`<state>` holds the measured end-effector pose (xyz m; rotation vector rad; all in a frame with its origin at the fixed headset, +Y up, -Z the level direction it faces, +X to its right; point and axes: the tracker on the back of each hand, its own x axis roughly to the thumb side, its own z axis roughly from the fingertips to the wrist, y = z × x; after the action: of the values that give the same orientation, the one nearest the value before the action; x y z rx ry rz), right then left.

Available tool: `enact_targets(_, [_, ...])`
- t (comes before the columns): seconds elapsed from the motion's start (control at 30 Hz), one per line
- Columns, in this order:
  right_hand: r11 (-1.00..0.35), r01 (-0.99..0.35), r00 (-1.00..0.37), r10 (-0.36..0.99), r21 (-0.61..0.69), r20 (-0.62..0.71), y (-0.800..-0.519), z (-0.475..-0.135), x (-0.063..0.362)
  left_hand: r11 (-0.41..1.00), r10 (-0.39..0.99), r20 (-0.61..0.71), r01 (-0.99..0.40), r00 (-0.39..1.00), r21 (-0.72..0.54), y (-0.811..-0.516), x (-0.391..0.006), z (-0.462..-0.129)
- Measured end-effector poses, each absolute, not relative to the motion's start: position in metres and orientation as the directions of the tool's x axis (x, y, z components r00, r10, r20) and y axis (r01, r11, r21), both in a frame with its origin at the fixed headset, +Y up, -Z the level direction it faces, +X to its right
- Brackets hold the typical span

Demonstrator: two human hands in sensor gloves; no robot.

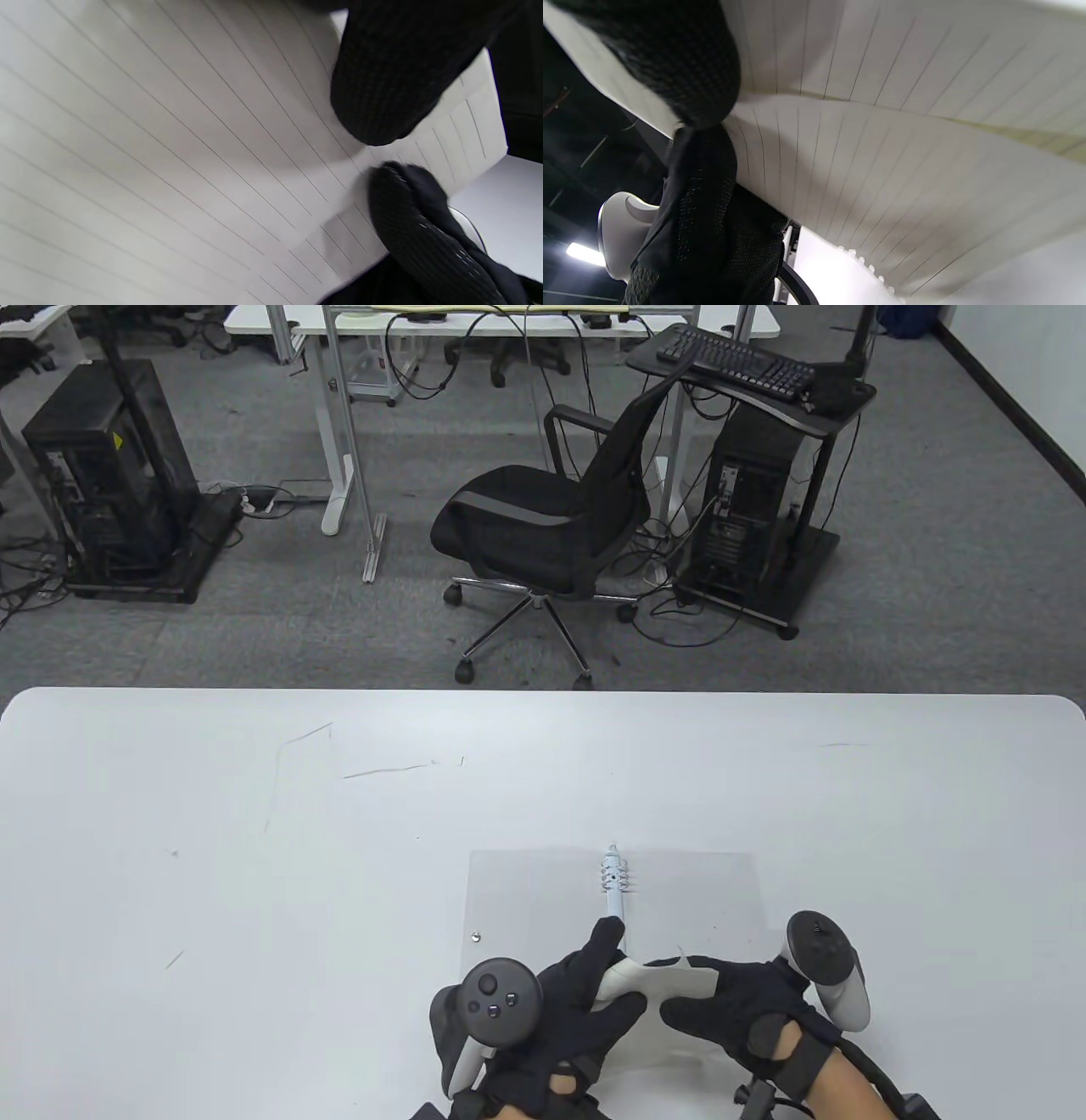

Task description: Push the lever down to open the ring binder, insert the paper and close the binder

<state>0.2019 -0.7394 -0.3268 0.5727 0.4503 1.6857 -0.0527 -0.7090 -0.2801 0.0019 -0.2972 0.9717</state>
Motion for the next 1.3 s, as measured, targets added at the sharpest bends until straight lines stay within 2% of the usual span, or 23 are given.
enact_targets(0.13, [-0.164,-0.780,-0.084,0.984,0.604,0.159,-0.738,-0.331,0.204,0.536,0.832,0.276,-0.826,0.481,-0.177,-0.706,-0.070,-0.281])
enact_targets(0.23, [-0.095,-0.773,-0.005,0.990,0.627,0.143,-0.738,-0.337,0.215,0.398,0.906,0.244,-0.891,0.345,-0.218,-0.708,-0.098,-0.296])
enact_targets(0.33, [-0.061,-0.772,0.025,0.992,0.632,0.125,-0.740,-0.339,0.221,0.200,0.979,0.116,-0.884,0.166,-0.422,-0.728,-0.106,-0.315])
enact_targets(0.37, [-0.068,-0.766,0.016,0.992,0.639,0.126,-0.741,-0.340,0.221,0.126,0.992,0.063,-0.828,0.109,-0.546,-0.739,-0.100,-0.320])
enact_targets(0.4, [-0.074,-0.762,0.010,0.992,0.643,0.125,-0.742,-0.340,0.221,0.080,0.997,0.033,-0.784,0.076,-0.615,-0.746,-0.096,-0.322])
enact_targets(0.43, [-0.078,-0.755,0.001,0.993,0.651,0.120,-0.744,-0.340,0.219,0.018,1.000,0.007,-0.745,0.018,-0.667,-0.753,-0.090,-0.323])
enact_targets(0.5, [-0.083,-0.743,-0.014,0.994,0.664,0.109,-0.747,-0.339,0.217,-0.043,0.999,-0.018,-0.759,-0.041,-0.650,-0.758,-0.084,-0.325])
enact_targets(0.6, [-0.069,-0.700,-0.023,0.997,0.711,0.074,-0.751,-0.336,0.217,-0.028,0.996,0.055,-0.817,-0.072,-0.576,-0.760,-0.082,-0.322])
enact_targets(0.77, [-0.065,-0.710,-0.033,0.998,0.701,0.060,-0.753,-0.338,0.221,0.141,0.965,0.262,-0.846,0.001,-0.514,-0.750,-0.078,-0.314])
enact_targets(0.87, [-0.115,-0.652,-0.030,0.992,0.750,0.126,-0.745,-0.335,0.218,0.130,0.950,0.312,-0.880,-0.021,-0.456,-0.749,-0.072,-0.304])
enact_targets(0.93, [-0.124,-0.640,0.000,0.987,0.758,0.162,-0.739,-0.331,0.213,0.116,0.940,0.336,-0.868,-0.060,-0.482,-0.744,-0.066,-0.298])
enact_targets(1.0, [-0.115,-0.645,0.003,0.988,0.756,0.153,-0.739,-0.331,0.214,0.189,0.933,0.361,-0.852,0.000,-0.489,-0.736,-0.067,-0.297])
enact_targets(1.07, [-0.162,-0.581,-0.071,0.986,0.797,0.148,-0.742,-0.331,0.214,0.280,0.924,0.368,-0.843,0.107,-0.459,-0.733,-0.074,-0.300])
enact_targets(1.1, [-0.179,-0.551,-0.113,0.984,0.815,0.140,-0.745,-0.330,0.214,0.281,0.927,0.360,-0.829,0.104,-0.484,-0.735,-0.076,-0.303])
enact_targets(1.17, [-0.200,-0.567,-0.135,0.980,0.799,0.149,-0.749,-0.330,0.208,0.197,0.950,0.313,-0.818,0.022,-0.540,-0.743,-0.075,-0.307])
enact_targets(1.23, [-0.170,-0.551,-0.115,0.985,0.817,0.128,-0.752,-0.328,0.201,0.136,0.964,0.263,-0.788,-0.034,-0.601,-0.750,-0.070,-0.310])
enact_targets(1.3, [-0.135,-0.546,-0.083,0.991,0.827,0.108,-0.754,-0.325,0.196,0.087,0.967,0.243,-0.793,-0.079,-0.604,-0.754,-0.066,-0.308])
